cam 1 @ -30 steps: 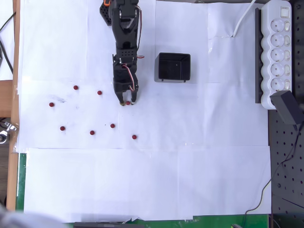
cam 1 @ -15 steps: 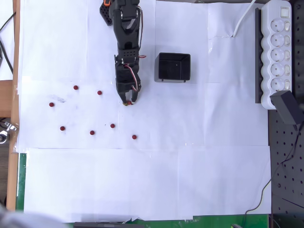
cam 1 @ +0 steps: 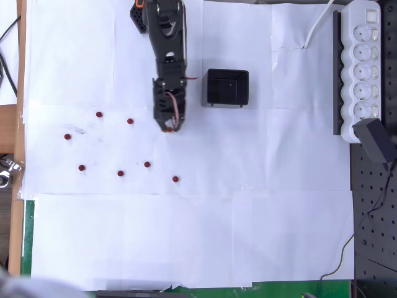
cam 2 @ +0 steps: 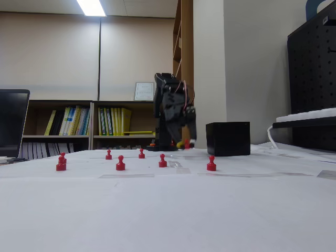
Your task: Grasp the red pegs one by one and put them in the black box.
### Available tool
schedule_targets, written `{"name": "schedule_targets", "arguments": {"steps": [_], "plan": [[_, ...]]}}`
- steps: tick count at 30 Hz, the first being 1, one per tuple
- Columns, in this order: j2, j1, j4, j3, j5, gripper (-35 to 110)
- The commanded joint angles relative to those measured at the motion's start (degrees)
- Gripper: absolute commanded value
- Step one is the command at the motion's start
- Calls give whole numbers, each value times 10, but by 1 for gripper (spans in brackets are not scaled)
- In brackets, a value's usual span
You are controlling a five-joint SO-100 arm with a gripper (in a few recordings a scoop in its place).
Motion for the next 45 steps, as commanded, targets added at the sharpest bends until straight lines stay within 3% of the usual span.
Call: {"name": "schedule_targets", "arguments": {"steps": [1, 8, 18, 31, 38, 45], "plan": [[-70, -46, 191, 195, -91, 0], [-69, -176, 331, 374, -207, 0], [13, -315, 338, 297, -281, 0], [83, -325, 233, 157, -250, 1], [67, -315, 256, 167, -246, 16], [-66, -270, 320, 265, -250, 21]]}}
